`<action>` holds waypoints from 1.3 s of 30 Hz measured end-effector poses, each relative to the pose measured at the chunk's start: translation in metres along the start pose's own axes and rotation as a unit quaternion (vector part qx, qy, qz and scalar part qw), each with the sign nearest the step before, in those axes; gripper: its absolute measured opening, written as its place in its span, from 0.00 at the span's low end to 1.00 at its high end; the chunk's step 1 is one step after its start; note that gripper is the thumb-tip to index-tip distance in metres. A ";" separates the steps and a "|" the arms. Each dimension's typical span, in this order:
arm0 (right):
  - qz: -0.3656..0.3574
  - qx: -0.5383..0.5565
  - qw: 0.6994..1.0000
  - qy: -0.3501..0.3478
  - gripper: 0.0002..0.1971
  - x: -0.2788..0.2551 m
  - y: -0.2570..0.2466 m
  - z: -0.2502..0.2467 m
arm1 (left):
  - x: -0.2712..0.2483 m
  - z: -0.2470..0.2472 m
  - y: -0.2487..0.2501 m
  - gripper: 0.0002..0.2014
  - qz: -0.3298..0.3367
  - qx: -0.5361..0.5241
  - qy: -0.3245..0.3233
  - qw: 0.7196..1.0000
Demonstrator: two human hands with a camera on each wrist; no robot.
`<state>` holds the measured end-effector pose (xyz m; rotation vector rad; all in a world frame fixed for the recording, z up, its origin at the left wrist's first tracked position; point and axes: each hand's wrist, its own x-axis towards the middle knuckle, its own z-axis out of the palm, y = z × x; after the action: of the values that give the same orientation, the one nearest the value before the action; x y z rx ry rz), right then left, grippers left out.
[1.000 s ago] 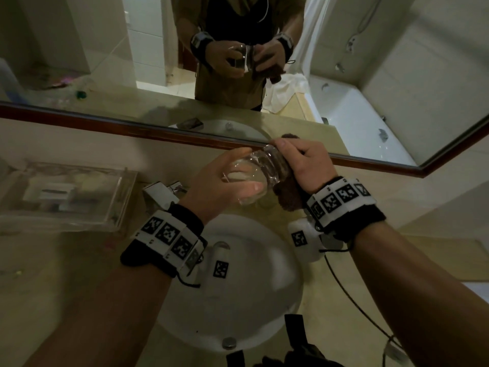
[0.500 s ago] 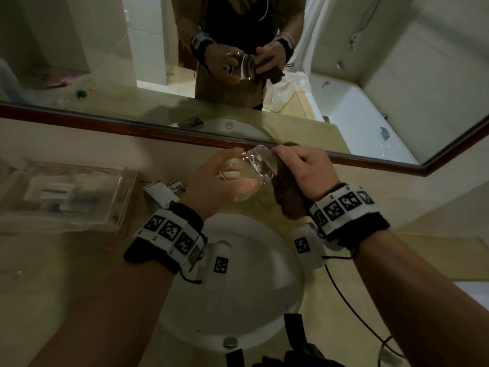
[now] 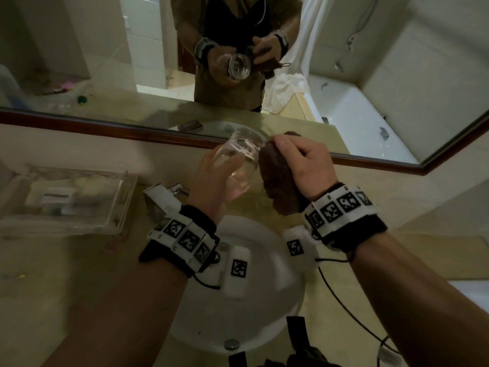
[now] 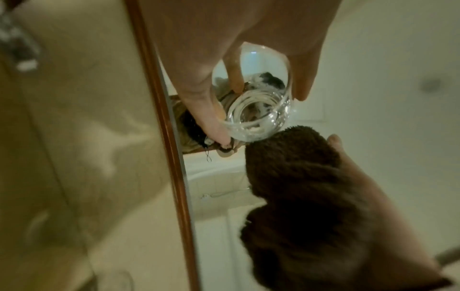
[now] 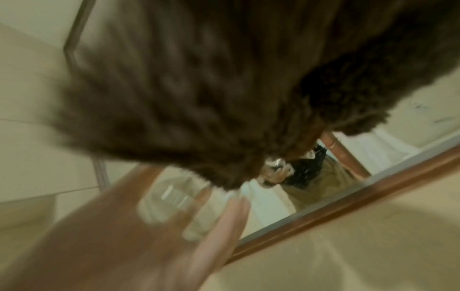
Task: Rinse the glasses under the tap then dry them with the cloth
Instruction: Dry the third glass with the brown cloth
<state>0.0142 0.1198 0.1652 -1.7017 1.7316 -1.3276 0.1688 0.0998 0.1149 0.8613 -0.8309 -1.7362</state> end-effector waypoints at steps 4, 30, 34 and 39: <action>-0.007 -0.015 0.999 0.048 0.16 -0.008 0.001 0.013 | -0.002 0.013 -0.002 0.34 -0.046 -0.061 -0.041 0.996; 0.006 -0.066 0.995 0.080 0.11 -0.012 -0.009 0.004 | -0.017 0.036 0.014 0.21 -0.008 0.041 -0.029 0.999; -0.037 -0.057 0.993 0.101 0.08 -0.021 -0.020 0.009 | -0.019 0.039 0.017 0.18 0.097 0.104 0.011 0.990; -0.082 -0.044 0.987 0.132 0.11 -0.025 -0.030 0.007 | -0.022 0.042 0.024 0.13 0.099 0.067 -0.011 0.993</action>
<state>0.0414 0.1454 0.1773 -1.8202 1.8495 -1.6364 0.1500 0.1195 0.1603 0.8201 -1.0228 -1.5316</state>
